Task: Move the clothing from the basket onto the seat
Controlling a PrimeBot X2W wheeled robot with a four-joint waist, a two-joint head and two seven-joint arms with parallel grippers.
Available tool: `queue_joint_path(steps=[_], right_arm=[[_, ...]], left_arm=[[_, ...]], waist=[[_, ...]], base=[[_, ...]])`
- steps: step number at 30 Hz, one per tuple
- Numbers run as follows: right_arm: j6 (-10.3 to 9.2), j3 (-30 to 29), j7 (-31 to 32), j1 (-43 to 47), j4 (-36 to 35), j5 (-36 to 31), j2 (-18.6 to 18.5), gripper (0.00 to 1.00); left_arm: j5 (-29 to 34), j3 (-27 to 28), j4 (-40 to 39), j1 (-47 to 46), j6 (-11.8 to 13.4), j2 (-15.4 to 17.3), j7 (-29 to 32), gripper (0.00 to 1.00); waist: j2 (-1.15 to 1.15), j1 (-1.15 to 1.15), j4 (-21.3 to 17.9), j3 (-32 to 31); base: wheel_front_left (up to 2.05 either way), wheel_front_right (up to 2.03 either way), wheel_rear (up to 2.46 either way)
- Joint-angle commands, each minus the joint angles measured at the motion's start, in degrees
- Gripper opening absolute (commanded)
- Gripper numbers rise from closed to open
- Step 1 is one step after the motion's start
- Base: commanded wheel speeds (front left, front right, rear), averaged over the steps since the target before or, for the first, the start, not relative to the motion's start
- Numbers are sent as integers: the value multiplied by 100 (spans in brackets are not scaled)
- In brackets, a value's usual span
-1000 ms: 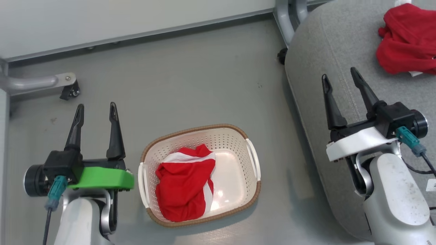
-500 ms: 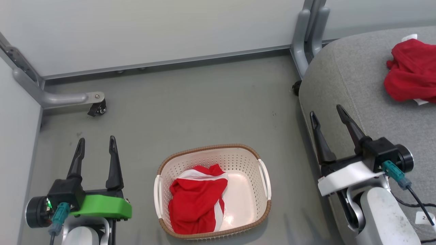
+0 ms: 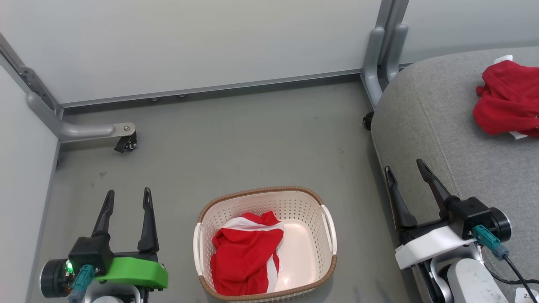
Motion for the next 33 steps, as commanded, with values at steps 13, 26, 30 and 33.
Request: queue_joint_path(steps=[13,26,30,33], right_arm=[[-4,21,-10,124,15,162,-9,100],[-4,-17,-10,52,12,170,-8,100],[-4,1,-10,-37,-10,169,-8,100],[-4,43,-10,-130,-48,168,-9,100]], left_arm=[[-26,5,62,82,-27,-12,1,100],[-32,-21,51,-76,-25,-12,1,100],[31,-35,68,-229,-63,-12,1,100],[106,-92,118,-407,-127,6,1,100]], waist=[[0,0,52,-50],[0,0,69,50],[0,0,45,145],[0,0,-14,261]], base=[[0,0,0],[0,0,0],[0,0,0],[0,0,0]])
